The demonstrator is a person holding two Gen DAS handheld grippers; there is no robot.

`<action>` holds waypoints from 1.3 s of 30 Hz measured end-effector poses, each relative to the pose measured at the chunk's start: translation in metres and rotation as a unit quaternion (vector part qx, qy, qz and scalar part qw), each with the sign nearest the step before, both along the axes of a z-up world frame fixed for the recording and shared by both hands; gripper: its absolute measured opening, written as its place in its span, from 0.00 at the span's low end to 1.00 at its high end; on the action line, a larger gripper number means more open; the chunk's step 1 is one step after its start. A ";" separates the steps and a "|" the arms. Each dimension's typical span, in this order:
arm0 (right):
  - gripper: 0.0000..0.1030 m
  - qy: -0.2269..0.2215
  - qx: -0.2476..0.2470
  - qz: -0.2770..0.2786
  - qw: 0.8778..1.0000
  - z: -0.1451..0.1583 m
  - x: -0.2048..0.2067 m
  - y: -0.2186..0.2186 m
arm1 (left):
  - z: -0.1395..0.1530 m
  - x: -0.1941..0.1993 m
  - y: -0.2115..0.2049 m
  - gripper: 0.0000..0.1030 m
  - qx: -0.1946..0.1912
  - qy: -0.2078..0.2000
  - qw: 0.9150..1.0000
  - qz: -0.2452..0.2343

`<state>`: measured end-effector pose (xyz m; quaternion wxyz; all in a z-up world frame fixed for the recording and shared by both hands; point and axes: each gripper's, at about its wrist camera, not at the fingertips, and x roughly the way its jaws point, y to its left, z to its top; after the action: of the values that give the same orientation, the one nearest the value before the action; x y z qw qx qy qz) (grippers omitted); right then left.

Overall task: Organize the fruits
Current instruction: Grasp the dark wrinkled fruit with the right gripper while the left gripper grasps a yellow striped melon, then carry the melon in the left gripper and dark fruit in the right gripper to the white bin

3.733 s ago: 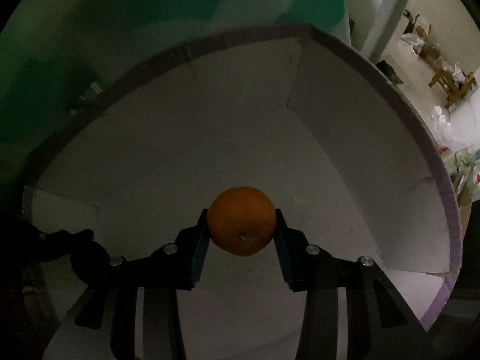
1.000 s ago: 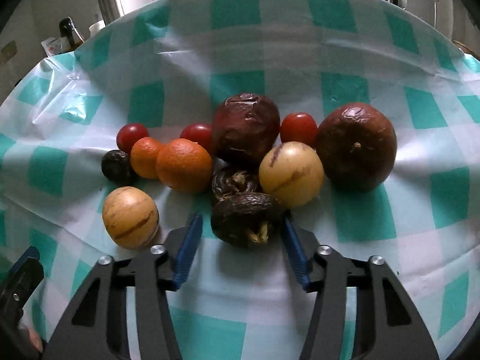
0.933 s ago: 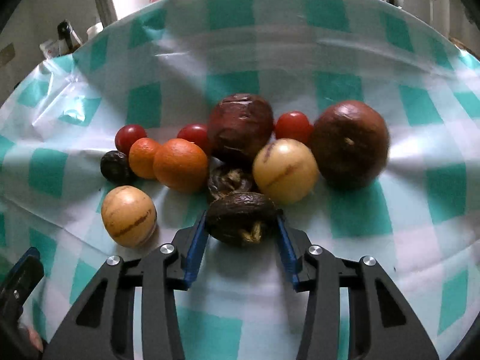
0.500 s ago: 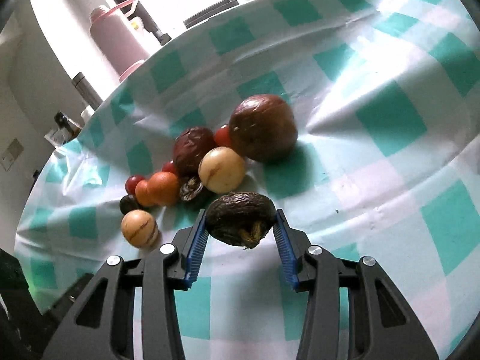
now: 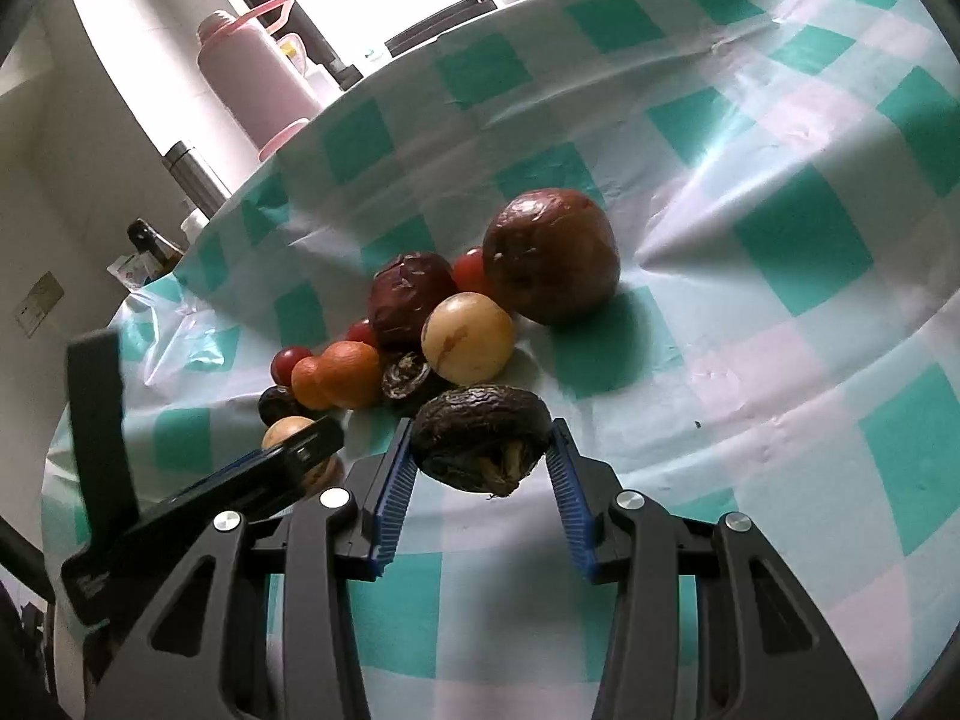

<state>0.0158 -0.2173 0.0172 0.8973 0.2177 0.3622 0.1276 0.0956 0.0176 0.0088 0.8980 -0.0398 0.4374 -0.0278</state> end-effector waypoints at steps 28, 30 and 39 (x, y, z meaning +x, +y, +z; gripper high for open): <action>0.43 0.005 0.005 0.009 1.000 -0.003 0.000 0.000 | 0.001 -0.050 0.033 0.44 -0.049 -0.027 0.998 -0.002; 0.43 0.004 0.009 0.008 1.000 -0.003 0.000 -0.002 | 0.004 -0.057 0.044 0.44 -0.062 -0.042 0.997 0.001; 0.43 0.023 0.030 -0.002 0.999 -0.005 -0.015 -0.013 | 0.012 -0.096 0.070 0.44 -0.120 -0.062 0.990 0.030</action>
<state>0.0007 -0.2307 0.0119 0.8819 0.2484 0.3783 0.1320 -0.0002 0.0871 0.0212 0.9125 -0.1589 0.3729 -0.0553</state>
